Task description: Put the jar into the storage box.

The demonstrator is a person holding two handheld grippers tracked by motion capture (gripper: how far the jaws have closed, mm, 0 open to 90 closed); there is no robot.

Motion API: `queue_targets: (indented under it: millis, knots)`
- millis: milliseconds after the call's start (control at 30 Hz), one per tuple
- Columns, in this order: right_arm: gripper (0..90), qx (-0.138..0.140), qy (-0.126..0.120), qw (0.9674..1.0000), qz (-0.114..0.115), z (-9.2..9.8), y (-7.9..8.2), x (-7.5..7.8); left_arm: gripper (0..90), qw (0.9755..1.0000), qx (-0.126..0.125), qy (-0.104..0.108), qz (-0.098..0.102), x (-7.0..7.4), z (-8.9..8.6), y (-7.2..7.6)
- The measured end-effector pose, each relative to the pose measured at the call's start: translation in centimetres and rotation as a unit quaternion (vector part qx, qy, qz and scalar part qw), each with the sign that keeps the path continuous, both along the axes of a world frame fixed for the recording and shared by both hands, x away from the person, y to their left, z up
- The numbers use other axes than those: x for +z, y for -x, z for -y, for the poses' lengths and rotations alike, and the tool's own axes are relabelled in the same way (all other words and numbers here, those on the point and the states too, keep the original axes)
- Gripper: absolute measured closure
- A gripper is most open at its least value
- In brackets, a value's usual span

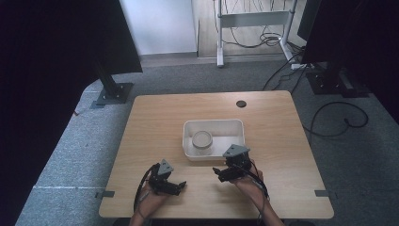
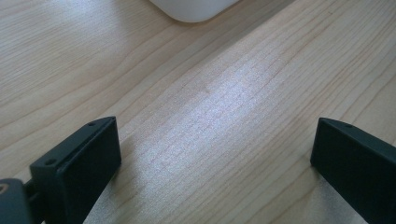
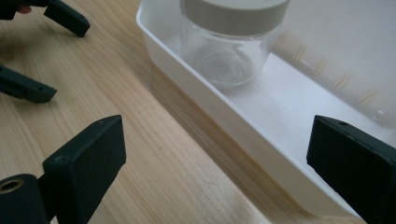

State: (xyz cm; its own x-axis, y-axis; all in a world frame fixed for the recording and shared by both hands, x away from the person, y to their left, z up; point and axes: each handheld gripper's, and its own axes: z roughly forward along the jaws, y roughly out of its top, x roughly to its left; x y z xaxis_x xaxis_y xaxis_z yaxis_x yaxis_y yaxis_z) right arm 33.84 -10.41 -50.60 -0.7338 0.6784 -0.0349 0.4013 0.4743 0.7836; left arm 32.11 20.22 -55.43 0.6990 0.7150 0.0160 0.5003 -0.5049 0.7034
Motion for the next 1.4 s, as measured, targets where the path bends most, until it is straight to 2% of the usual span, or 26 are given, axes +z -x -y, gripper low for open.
queue_targets:
  millis: [500, 1033, 1400]
  knots:
    - [4.5, 0.002, -0.006, 1.0, 0.004, 1.4, 1.5, -0.4, 1.5, 1.0, 0.0, -0.001, 0.0, 0.0, 0.0, 0.0]
    - [4.6, -0.015, -0.006, 0.9998, 0.008, 4.2, 3.0, -1.0, 1.5, 1.0, 0.0, 0.0, 0.0, 0.0, 0.0, 0.0]
    - [4.6, -0.039, -0.005, 0.9992, 0.004, 6.3, 3.8, -1.2, 1.5, 1.0, 0.0, 0.0, 0.0, 0.0, 0.0, 0.0]
